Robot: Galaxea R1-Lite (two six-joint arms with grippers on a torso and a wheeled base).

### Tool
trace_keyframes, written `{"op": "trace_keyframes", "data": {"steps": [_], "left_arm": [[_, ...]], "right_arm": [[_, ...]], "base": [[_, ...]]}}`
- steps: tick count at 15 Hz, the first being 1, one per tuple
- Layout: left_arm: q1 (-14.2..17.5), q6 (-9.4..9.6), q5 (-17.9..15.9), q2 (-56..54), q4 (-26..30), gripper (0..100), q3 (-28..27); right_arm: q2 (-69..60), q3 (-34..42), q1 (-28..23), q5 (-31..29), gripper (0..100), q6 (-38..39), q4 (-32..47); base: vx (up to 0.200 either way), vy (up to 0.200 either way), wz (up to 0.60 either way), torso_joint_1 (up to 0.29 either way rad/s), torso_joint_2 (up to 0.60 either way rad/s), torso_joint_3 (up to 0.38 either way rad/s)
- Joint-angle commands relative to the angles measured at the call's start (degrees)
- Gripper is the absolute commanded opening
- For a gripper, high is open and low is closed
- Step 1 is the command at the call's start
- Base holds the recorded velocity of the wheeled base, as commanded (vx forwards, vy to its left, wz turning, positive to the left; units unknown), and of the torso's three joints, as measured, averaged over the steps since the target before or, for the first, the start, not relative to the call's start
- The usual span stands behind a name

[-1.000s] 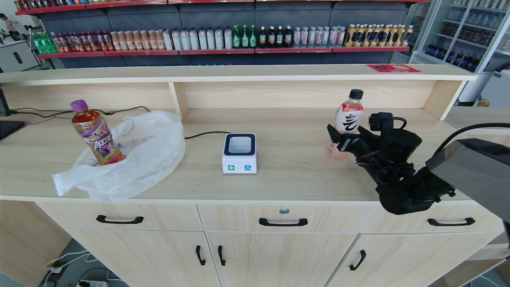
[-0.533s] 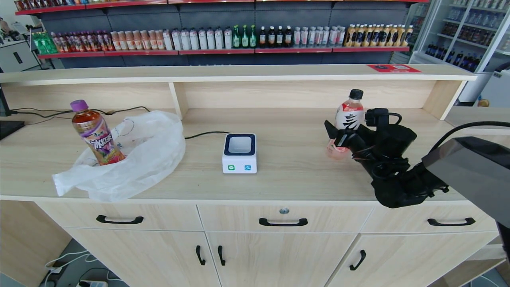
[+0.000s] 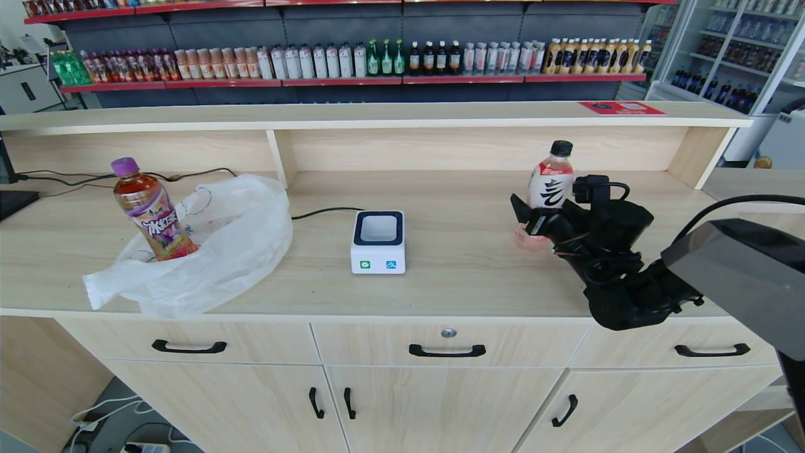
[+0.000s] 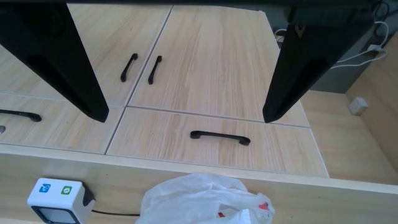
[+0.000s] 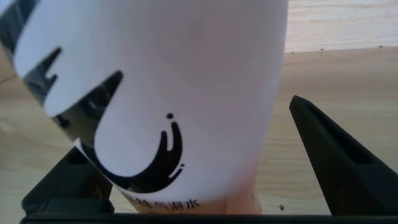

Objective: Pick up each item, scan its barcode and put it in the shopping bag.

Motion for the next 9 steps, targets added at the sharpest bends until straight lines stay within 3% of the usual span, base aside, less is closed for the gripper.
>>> {"op": "trace_keyframes", "data": {"steps": [1,2,3,9], "left_arm": [[0.0,-0.01,0.0,0.0,0.0,100,0.0],[0.0,-0.01,0.0,0.0,0.0,100,0.0],[0.0,-0.01,0.0,0.0,0.0,100,0.0],[0.0,0.25,-0.1,0.0,0.0,100,0.0]], "right_arm": [[0.1,0.0,0.0,0.0,100,0.0,-0.1],[0.1,0.0,0.0,0.0,100,0.0,-0.1],[0.1,0.0,0.0,0.0,0,0.0,-0.1],[-0.1,-0.1,-0.1,0.6,0,-0.1,-0.7]], "base": [[0.000,0.000,0.00,0.000,0.00,0.000],[0.000,0.000,0.00,0.000,0.00,0.000],[0.000,0.000,0.00,0.000,0.00,0.000],[0.000,0.000,0.00,0.000,0.00,0.000]]}}
